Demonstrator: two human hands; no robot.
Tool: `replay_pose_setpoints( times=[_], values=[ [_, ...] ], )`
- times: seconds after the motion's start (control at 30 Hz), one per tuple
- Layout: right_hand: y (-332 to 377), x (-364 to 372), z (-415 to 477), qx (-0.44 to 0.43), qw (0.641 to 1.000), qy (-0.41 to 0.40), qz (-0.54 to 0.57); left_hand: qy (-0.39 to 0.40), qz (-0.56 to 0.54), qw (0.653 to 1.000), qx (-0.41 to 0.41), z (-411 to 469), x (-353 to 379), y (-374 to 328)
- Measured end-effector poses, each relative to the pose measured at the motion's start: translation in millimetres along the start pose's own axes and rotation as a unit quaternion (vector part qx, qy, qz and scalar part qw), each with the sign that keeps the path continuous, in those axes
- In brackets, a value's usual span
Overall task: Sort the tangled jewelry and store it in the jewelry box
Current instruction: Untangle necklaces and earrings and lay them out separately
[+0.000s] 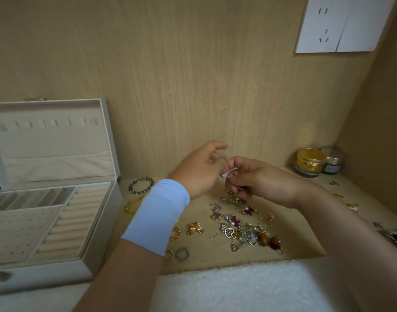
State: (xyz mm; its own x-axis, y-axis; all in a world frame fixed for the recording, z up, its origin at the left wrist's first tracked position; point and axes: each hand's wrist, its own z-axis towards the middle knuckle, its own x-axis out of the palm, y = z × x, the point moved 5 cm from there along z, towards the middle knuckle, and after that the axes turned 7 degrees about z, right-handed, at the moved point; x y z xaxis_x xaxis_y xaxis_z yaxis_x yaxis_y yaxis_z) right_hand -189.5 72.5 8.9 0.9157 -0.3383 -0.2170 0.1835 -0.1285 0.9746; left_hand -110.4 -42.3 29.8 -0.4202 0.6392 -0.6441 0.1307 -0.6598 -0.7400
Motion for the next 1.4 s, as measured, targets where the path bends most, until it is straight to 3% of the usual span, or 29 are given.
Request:
replay_pose_setpoints(
  times=[0.1, 0.2, 0.37, 0.57, 0.73, 0.93, 1.03, 1.4],
  values=[
    [2.4, -0.7, -2.9, -0.006, 1.000, 0.002, -0.001, 0.082, -0.020, 0.993, -0.077, -3.6, 19.5, 9.4],
    [-0.7, -3.8, -2.1, 0.001, 1.000, -0.006, -0.007, 0.113, 0.040, 0.985, -0.120, -7.8, 14.0, 20.3],
    [-7.2, -12.2, 0.6, 0.015, 0.999, -0.039, -0.033, 0.094, 0.084, 0.989, -0.078, -4.3, -2.9, 31.5],
    [-11.7, -15.0, 4.7, 0.005, 0.996, -0.090, 0.014, 0.046, 0.038, 0.996, -0.069, -1.4, -8.9, 37.1],
    [-14.3, -11.7, 6.6, 0.005, 0.994, -0.111, -0.023, 0.073, -0.052, 0.993, -0.084, -2.2, -2.1, 34.7],
    [-10.0, -13.1, 6.8, -0.027, 0.985, -0.165, -0.033, 0.044, -0.078, 0.992, -0.083, -2.8, -1.3, 32.5],
    [-5.0, -12.8, 5.2, -0.052, 0.984, -0.154, -0.068, 0.024, -0.041, 0.996, -0.081, -1.9, -3.3, 32.8],
    [2.3, -13.1, 1.2, -0.035, 0.988, -0.145, -0.029, 0.012, -0.119, 0.992, -0.044, 0.7, -11.1, 36.9]
  ],
)
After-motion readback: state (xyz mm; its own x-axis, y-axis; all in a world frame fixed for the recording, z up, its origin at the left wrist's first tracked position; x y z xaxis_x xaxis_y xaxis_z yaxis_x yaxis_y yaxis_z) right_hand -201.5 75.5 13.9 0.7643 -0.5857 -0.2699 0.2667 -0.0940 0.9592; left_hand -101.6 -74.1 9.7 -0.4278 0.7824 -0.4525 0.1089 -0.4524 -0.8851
